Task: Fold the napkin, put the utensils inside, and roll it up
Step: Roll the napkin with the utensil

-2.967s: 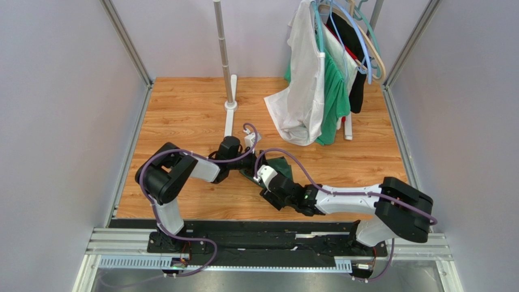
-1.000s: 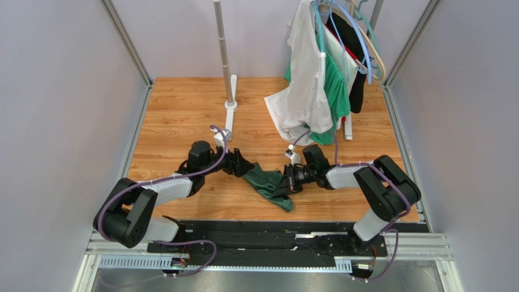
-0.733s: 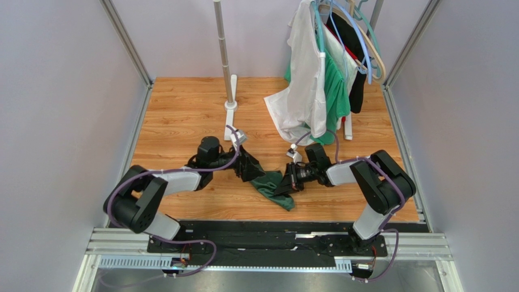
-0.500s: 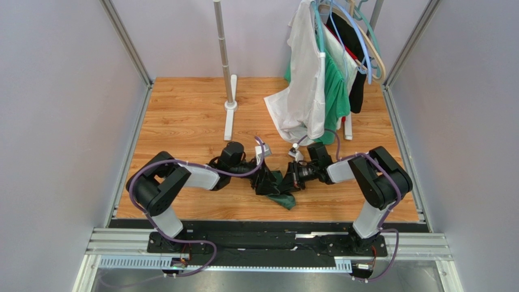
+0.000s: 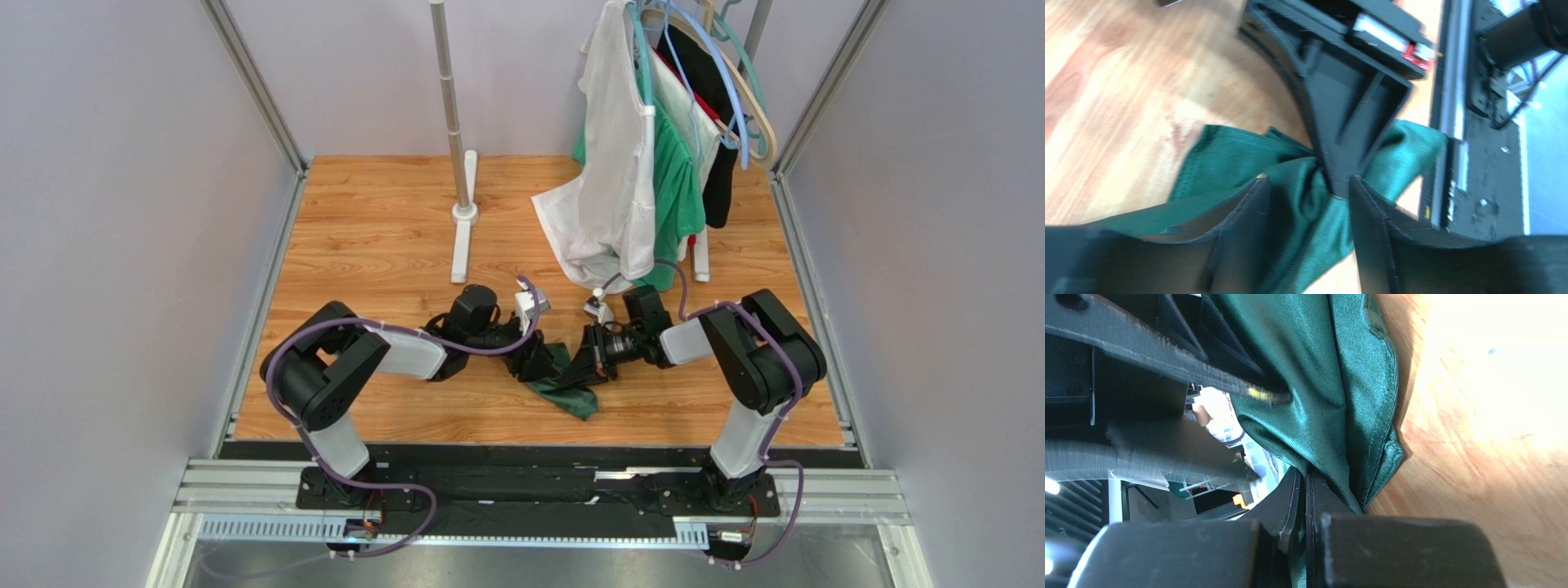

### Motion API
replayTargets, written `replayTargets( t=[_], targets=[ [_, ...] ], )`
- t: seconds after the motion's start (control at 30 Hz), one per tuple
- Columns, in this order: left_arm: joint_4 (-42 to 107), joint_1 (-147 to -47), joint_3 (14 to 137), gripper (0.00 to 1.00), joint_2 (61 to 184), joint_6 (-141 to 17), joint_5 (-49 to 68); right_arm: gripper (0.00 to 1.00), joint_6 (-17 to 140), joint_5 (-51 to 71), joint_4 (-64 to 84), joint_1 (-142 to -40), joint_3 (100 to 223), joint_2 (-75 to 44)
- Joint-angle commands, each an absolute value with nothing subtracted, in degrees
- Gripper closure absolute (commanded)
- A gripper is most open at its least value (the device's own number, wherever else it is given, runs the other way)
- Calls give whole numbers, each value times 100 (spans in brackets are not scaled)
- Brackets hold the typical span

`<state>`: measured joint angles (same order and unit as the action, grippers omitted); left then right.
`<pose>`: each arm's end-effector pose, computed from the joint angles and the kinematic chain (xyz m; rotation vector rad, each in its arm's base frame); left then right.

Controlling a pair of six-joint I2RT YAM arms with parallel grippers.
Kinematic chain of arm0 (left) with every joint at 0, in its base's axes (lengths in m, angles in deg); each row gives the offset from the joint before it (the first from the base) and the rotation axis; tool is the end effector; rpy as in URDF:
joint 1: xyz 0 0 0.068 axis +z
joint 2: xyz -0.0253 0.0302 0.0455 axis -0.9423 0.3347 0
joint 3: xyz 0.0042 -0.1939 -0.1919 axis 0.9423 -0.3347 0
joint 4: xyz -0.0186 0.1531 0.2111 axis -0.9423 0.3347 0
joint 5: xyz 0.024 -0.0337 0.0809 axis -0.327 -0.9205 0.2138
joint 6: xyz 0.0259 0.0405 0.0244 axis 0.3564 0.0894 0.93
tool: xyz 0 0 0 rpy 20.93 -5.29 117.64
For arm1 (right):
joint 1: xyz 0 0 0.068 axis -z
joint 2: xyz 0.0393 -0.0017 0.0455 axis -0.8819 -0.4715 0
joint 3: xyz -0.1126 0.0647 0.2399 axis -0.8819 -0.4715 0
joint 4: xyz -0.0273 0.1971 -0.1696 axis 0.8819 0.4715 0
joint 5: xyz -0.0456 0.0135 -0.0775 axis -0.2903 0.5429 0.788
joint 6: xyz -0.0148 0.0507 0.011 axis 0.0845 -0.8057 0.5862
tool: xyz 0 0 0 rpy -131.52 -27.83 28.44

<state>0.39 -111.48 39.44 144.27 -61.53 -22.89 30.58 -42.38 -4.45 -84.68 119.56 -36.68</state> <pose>0.2211 -0.2232 0.1409 1.0044 1.9311 -1.2754 0.2399 0.1345 0.0905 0.1381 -2.6077 -1.6969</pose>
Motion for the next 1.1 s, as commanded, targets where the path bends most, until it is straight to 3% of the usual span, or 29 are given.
replayTargets(
  t=[0.0, 0.07, 0.1, 0.27, 0.37, 0.57, 0.7, 0.83, 1.07],
  targets=[
    [311, -11131, 4205, 57, 14585, -5925, -1910, 99, 3334, -4260, -333, -8446, 12124, -3662],
    [504, -11131, 4267, 77, 14612, -5908, -1744, 90, 3360, -4243, -263, -8455, 12133, -3636],
    [566, -11131, 4302, 82, 14629, -5881, -1726, 87, 3369, -4225, -254, -8446, 12133, -3618],
    [1005, -11131, 4521, 100, 14796, -5855, -1620, 61, 3483, -4102, 27, -8446, 12141, -3268],
    [1304, -11131, 4706, 100, 14954, -5811, -1620, 48, 3834, -3892, 624, -8446, 12229, -2986],
    [1867, -11131, 5110, 100, 15253, -5767, -1778, 34, 4555, -2891, 1994, -8402, 12405, -1792],
    [2262, -11131, 5435, 100, 15473, -5793, -1927, 31, 5099, -1503, 2637, -8603, 12475, -494],
    [2614, -11105, 5664, 100, 15631, -5863, -2234, 31, 5627, 113, 2489, -9507, 12283, 518],
    [3247, -10921, 6016, 100, 15983, -5943, -2560, 31, 6137, 1680, 1390, -10949, 11421, 1094]
  ],
)
